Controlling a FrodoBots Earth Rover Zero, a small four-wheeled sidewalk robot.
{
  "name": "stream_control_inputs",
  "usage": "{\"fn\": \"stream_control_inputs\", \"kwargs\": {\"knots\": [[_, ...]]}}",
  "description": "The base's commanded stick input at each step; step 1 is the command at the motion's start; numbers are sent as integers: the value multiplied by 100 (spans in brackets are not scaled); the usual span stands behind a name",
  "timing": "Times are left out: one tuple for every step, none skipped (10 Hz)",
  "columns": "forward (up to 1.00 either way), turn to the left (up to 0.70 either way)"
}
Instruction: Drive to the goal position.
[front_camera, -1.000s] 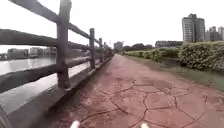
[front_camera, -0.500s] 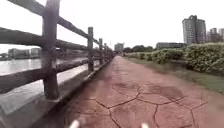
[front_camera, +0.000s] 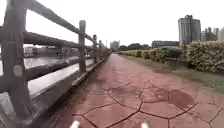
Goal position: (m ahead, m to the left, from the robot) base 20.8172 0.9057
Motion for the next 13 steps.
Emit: {"fn": "stream_control_inputs", "kwargs": {"knots": [[70,0],[70,0],[70,0],[70,0],[70,0],[70,0],[70,0],[70,0],[70,0],[70,0],[70,0],[70,0],[70,0]]}}
